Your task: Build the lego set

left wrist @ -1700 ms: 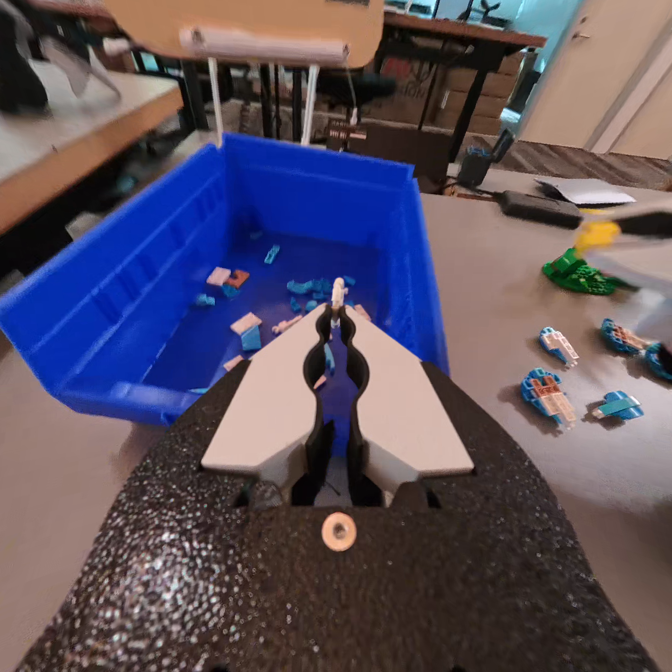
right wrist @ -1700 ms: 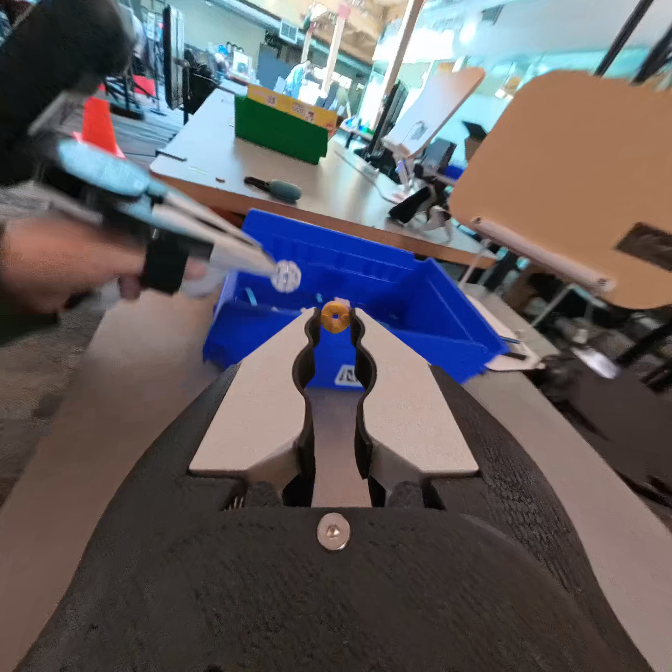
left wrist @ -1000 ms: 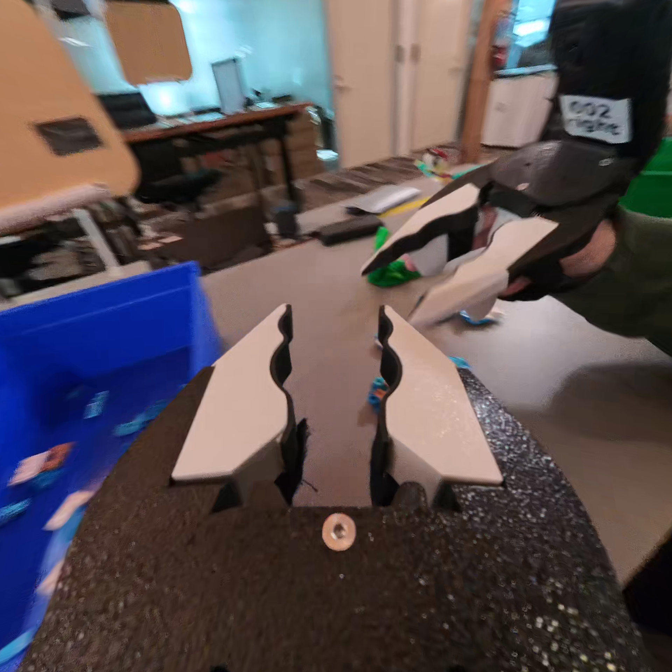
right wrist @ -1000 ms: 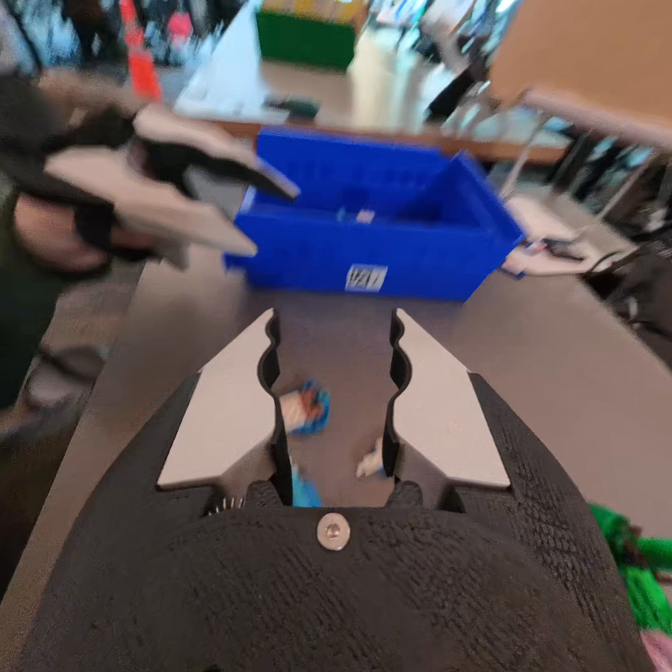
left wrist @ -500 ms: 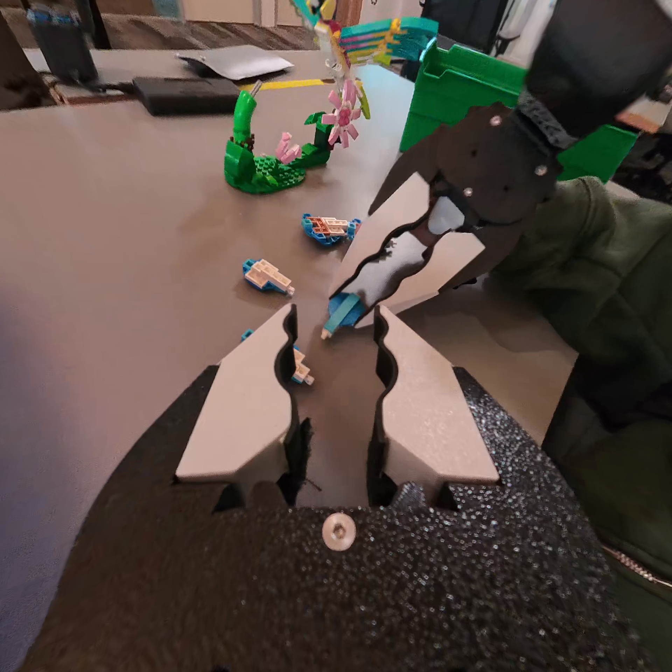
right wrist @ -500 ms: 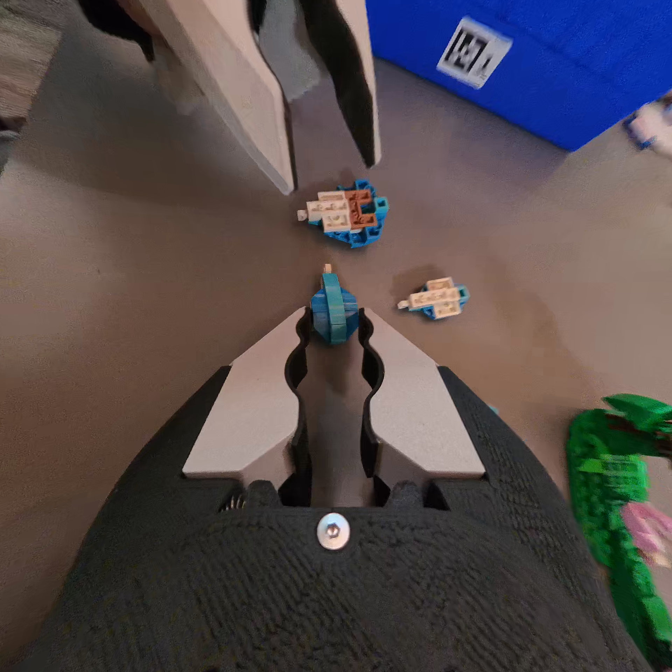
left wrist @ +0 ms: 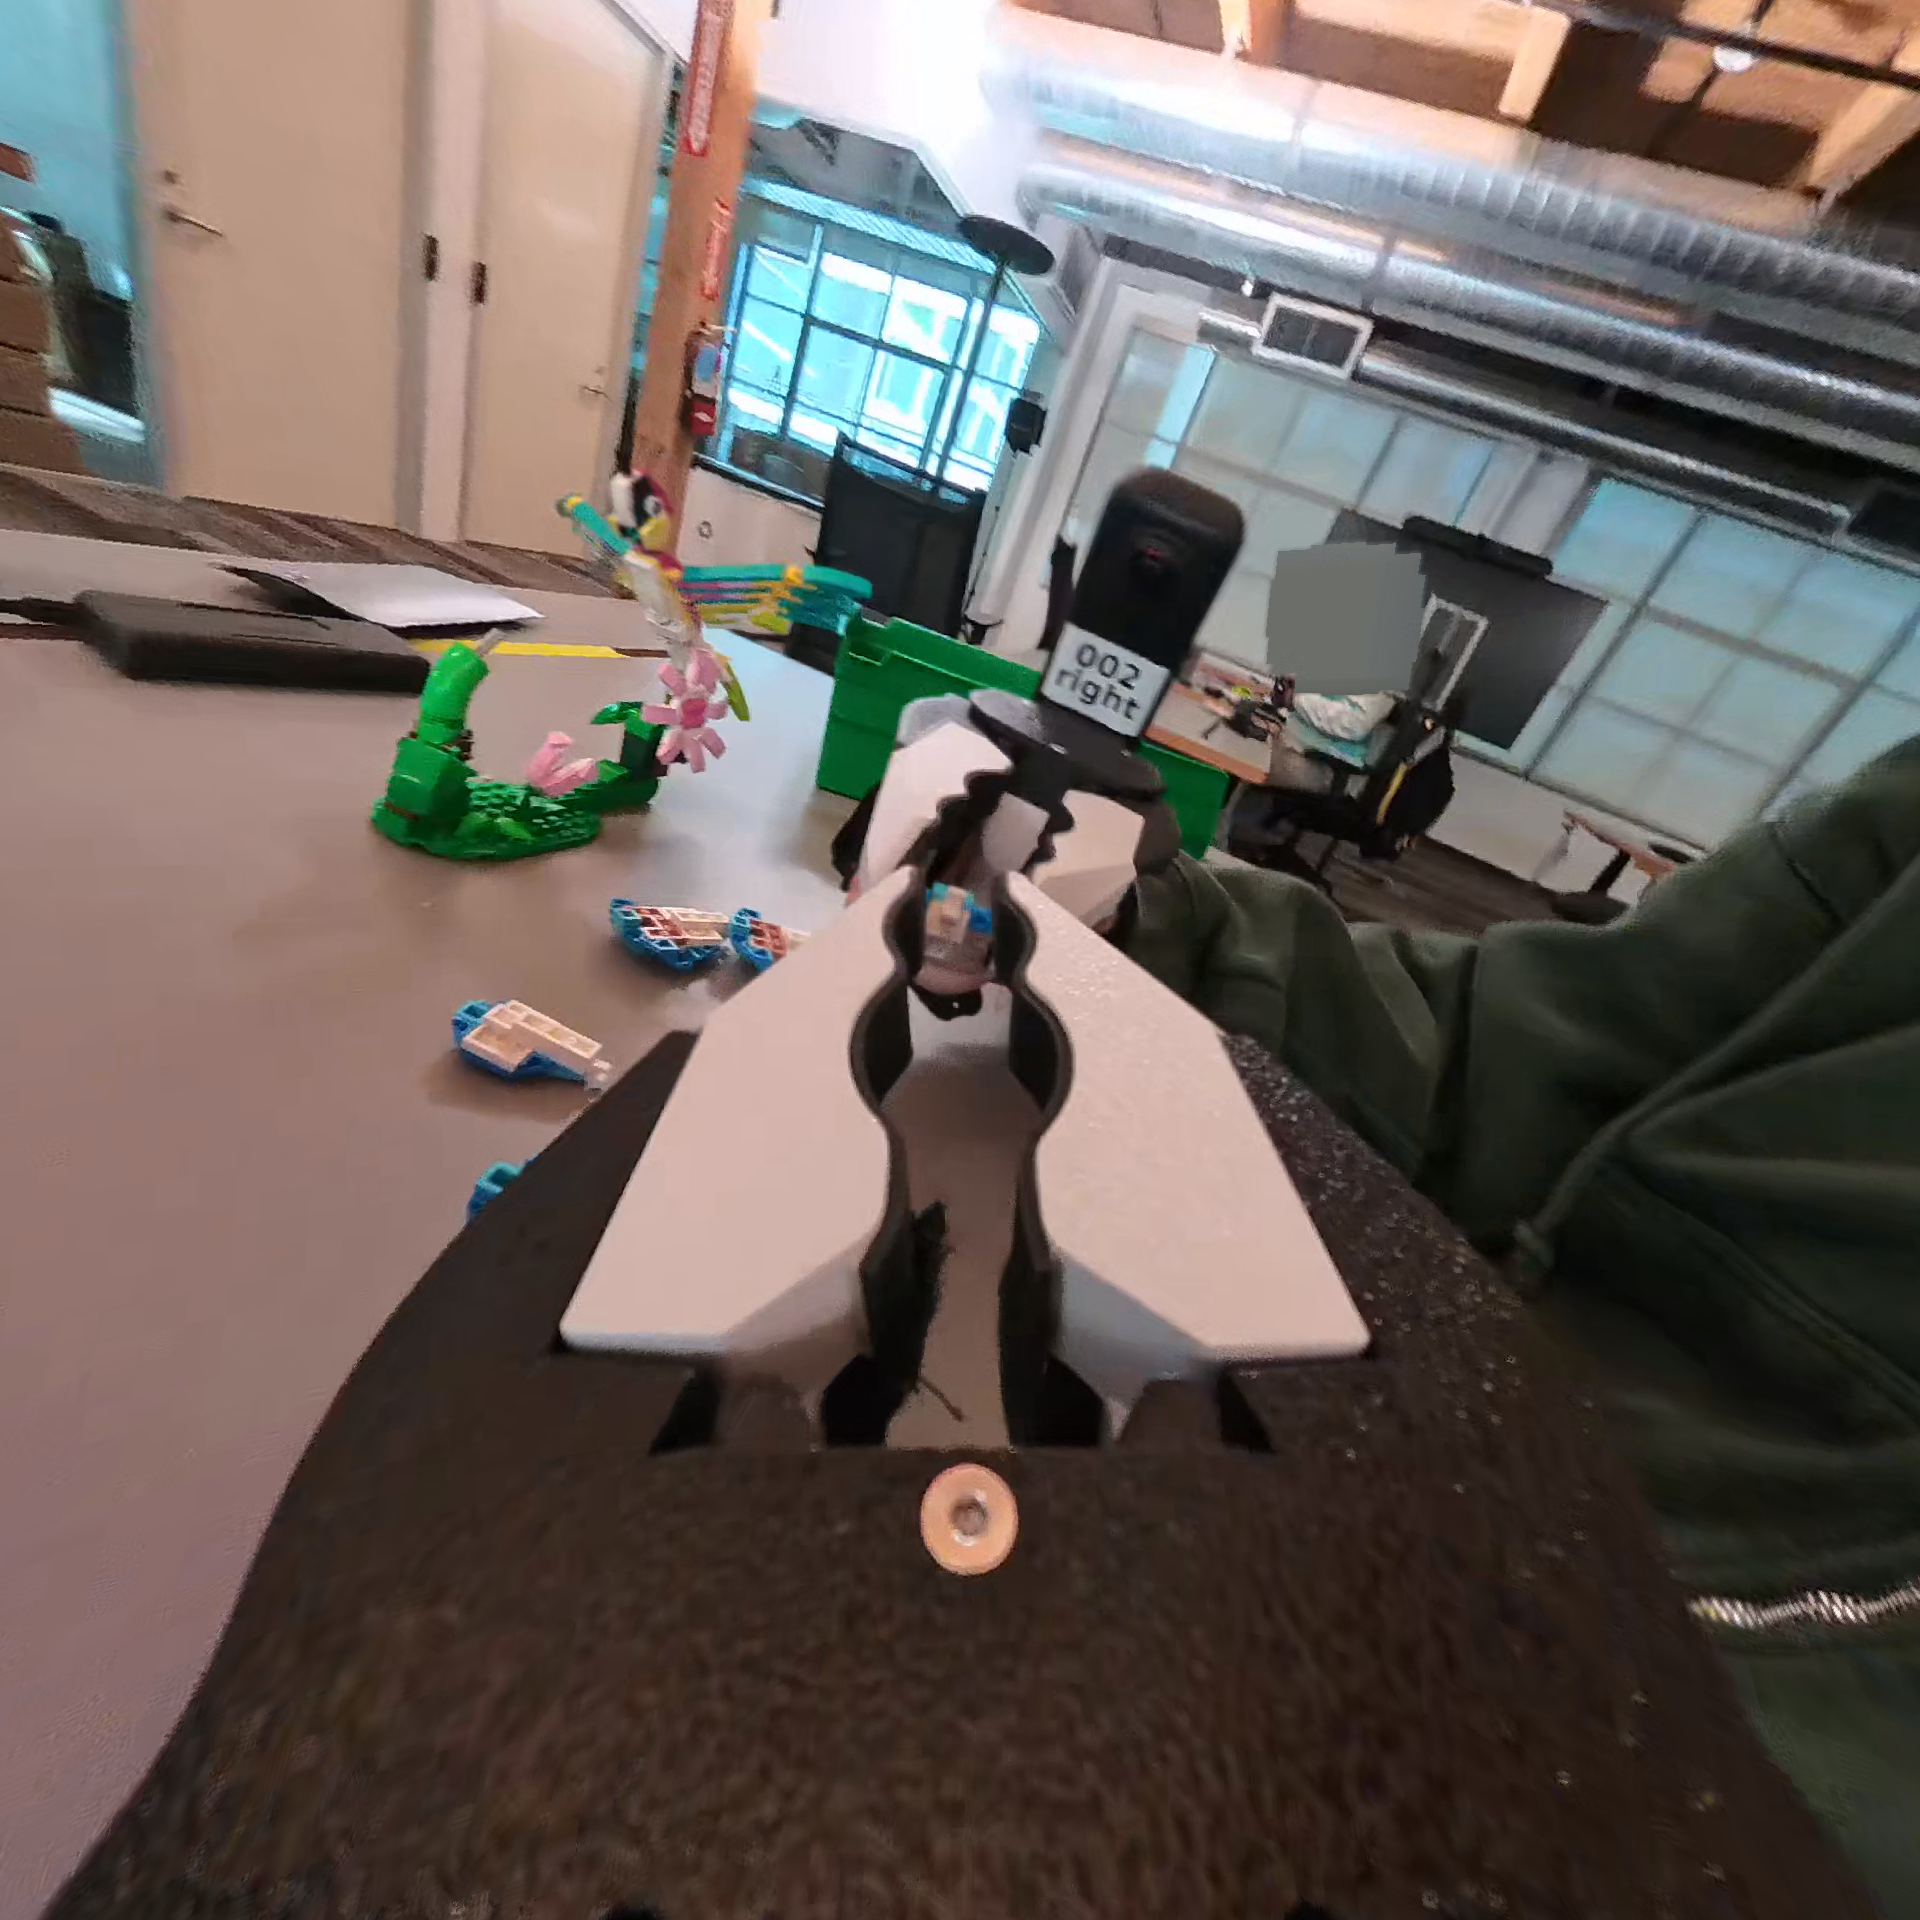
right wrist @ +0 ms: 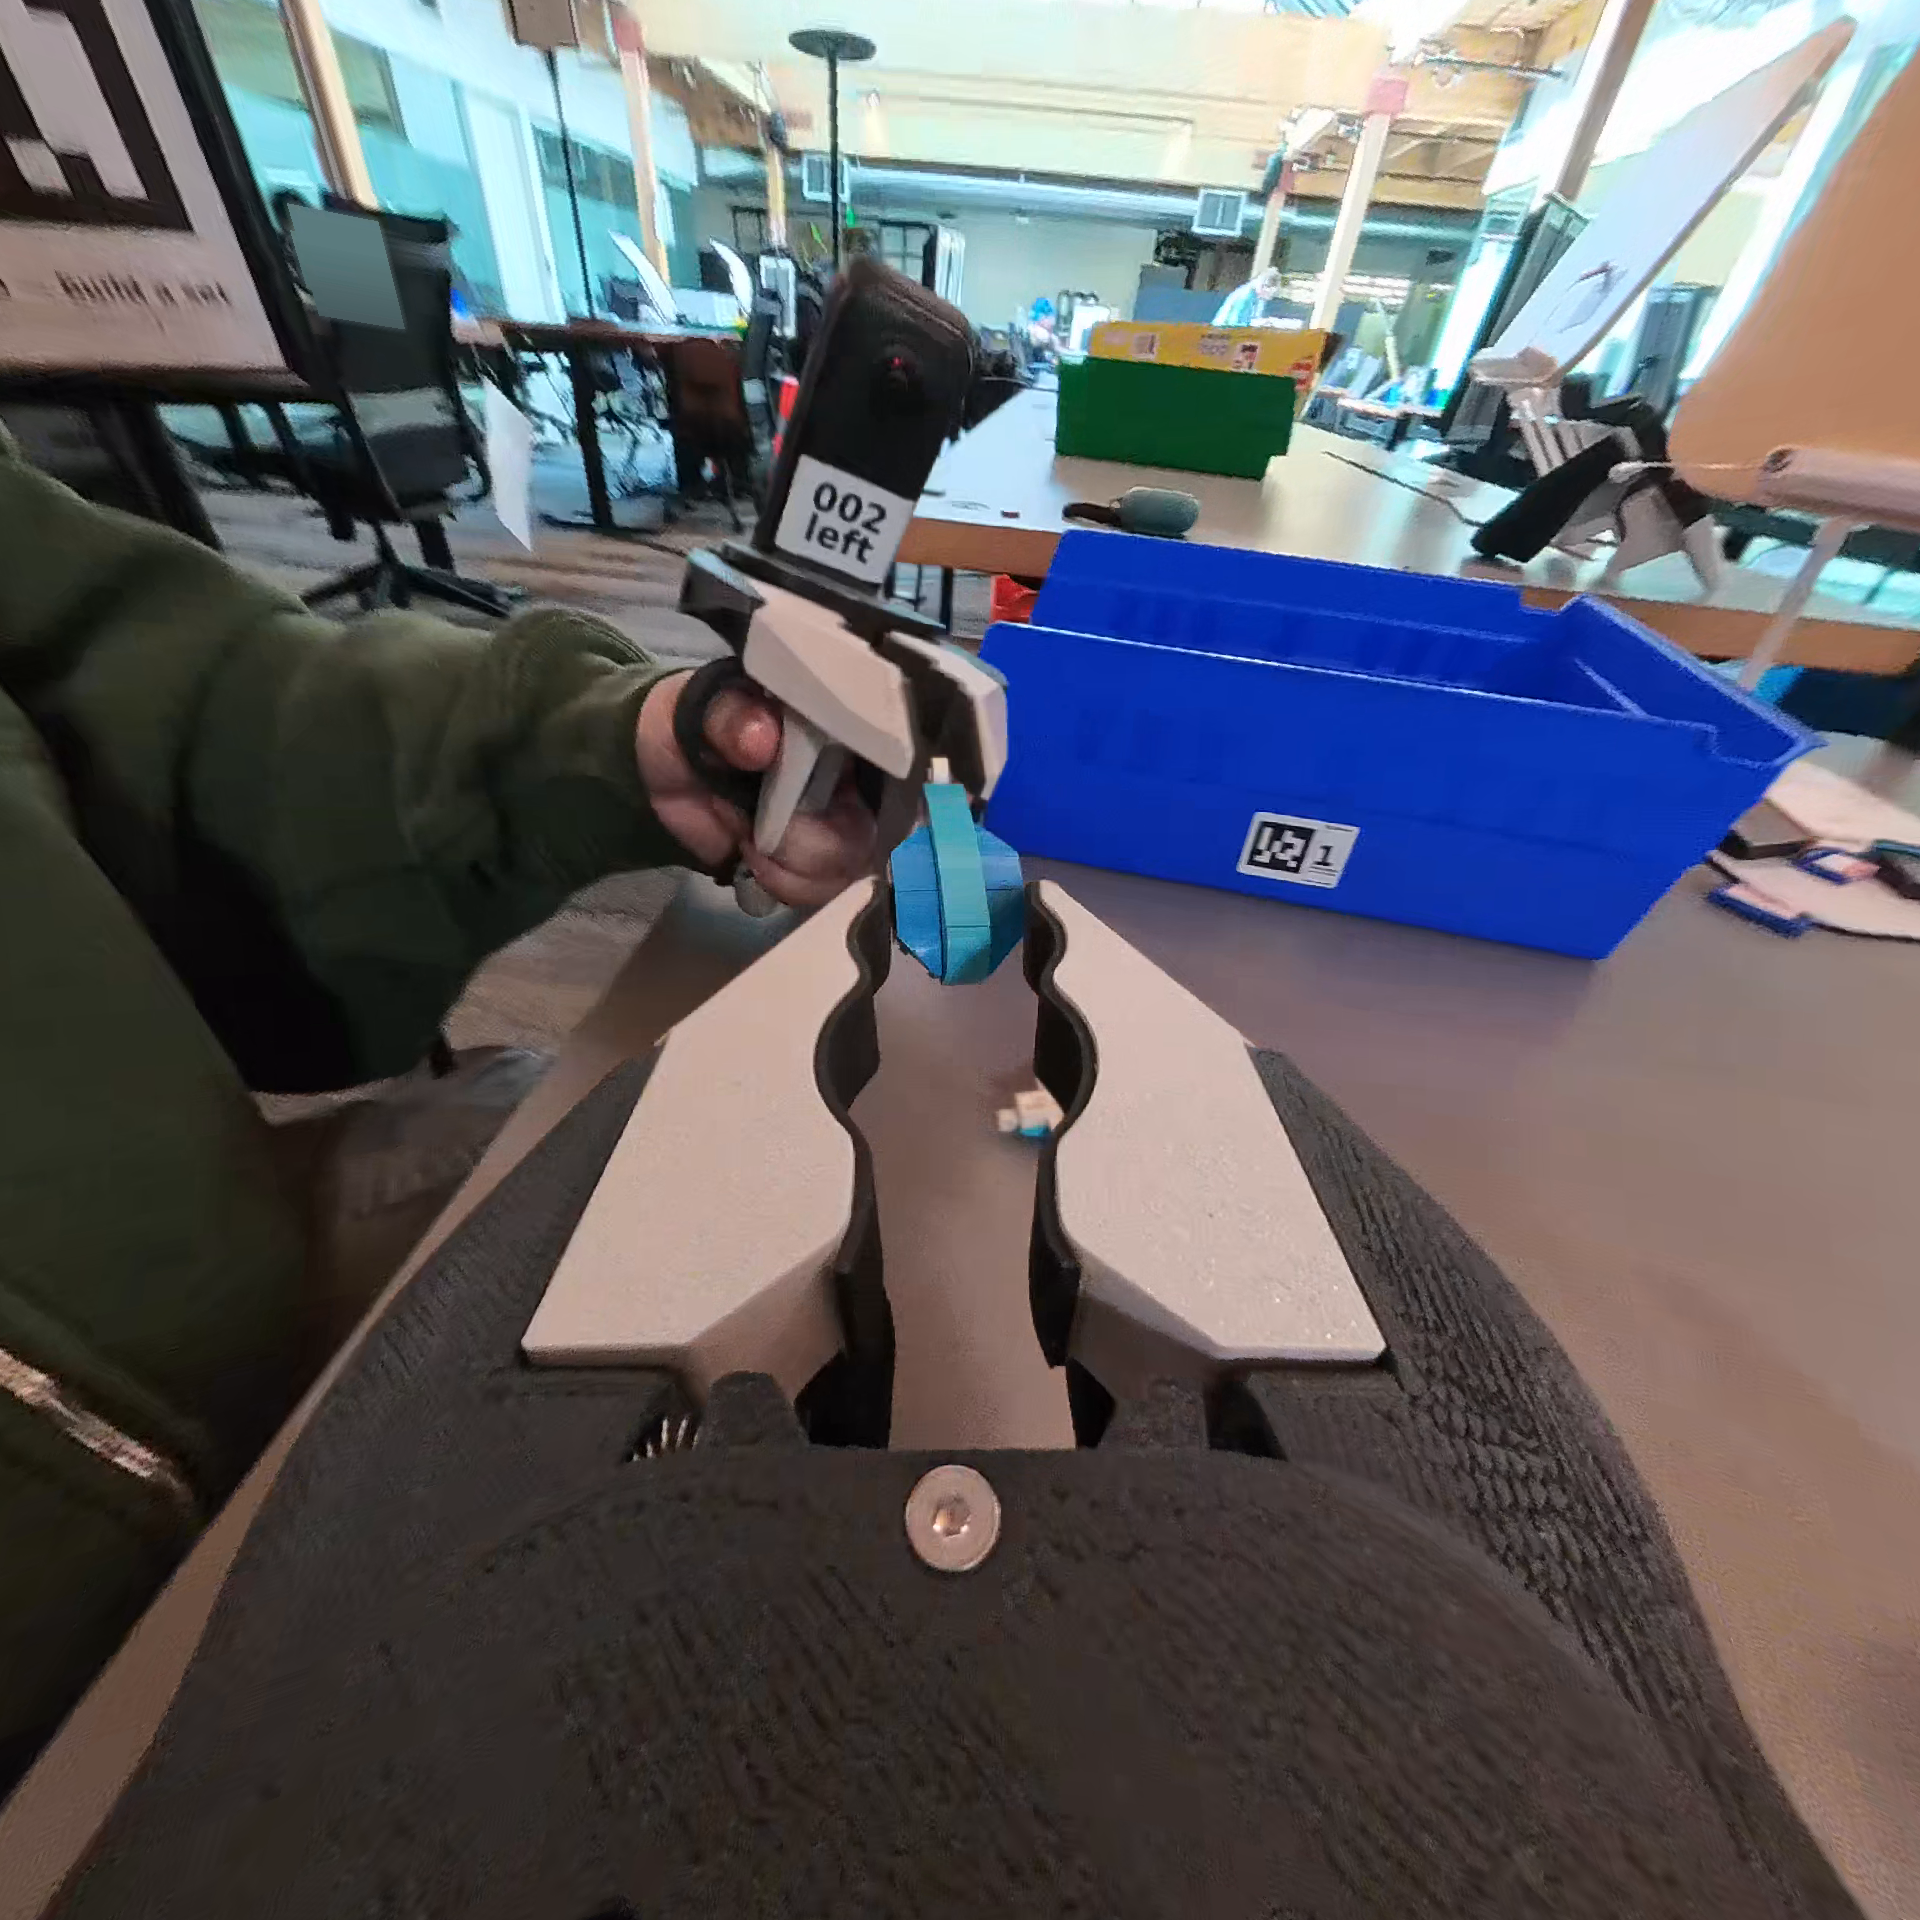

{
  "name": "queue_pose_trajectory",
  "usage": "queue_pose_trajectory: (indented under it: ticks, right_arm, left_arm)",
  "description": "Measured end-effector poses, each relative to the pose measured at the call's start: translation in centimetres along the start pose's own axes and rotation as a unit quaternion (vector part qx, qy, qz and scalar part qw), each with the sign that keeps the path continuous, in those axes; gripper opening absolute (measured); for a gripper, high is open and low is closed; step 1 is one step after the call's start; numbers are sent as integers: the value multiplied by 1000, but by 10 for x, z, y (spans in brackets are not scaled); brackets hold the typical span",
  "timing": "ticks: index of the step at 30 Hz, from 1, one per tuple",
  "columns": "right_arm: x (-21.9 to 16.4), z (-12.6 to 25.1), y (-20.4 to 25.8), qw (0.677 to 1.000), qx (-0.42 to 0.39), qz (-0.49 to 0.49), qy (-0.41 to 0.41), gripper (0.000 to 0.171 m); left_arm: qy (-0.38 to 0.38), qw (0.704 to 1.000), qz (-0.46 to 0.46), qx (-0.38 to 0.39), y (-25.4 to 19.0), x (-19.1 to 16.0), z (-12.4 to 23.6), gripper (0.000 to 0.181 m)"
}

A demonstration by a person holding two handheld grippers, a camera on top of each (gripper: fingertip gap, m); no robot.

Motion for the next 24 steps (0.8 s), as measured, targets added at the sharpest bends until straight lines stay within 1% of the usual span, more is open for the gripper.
queue_pose_trajectory:
  ticks: [3, 4, 5, 6, 10, 13, 14, 15, 17, 19, 21, 24]
  right_arm:
    - [5, 2, -1, 999, 8, -29, -23, 23]
    - [6, 2, -1, 999, 10, -33, -26, 23]
    - [6, 3, -1, 999, 12, -36, -27, 23]
    - [6, 3, 0, 999, 15, -39, -28, 23]
    - [5, 2, -1, 999, 16, -43, -24, 23]
    - [4, 1, 0, 999, 15, -42, -23, 23]
    - [4, 1, 1, 999, 18, -42, -22, 23]
    - [3, 0, 2, 999, 21, -43, -21, 23]
    - [2, 0, 2, 999, 23, -43, -17, 23]
    - [0, 0, 3, 999, 25, -36, -9, 23]
    - [-4, 1, 5, 1000, 18, 11, 18, 24]
    - [-10, 1, 15, 995, 31, 77, 56, 18]
  left_arm:
    - [12, 1000, 4, -8, -2, -4, -1, 17]
    - [10, 1000, 6, -9, -1, -4, -1, 14]
    - [6, 1000, 5, -11, -1, -4, -1, 6]
    - [2, 1000, 1, -10, -2, -3, -1, 4]
    - [4, 999, -37, 12, -1, -3, -2, 4]
    - [0, 999, -36, 13, -2, -2, -3, 5]
    - [3, 999, -31, 9, -3, -3, -4, 7]
    - [4, 1000, -27, 5, -3, -4, -5, 6]
    - [5, 999, -46, 16, -2, -6, -6, 5]
    - [35, 997, -69, 32, 0, -9, -5, 4]
    - [81, 991, -97, 52, 2, -16, -4, 4]
    - [165, 971, -154, 79, 5, -34, -3, 4]
Point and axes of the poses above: each gripper's, where its closed fingertips meet, z back along the fingers, x out of its top, y = z × x across the jaws, the point moved 2 cm from there along z, back along the fingers, and after that the axes turned 9 degrees about z, right-handed, at the moved point
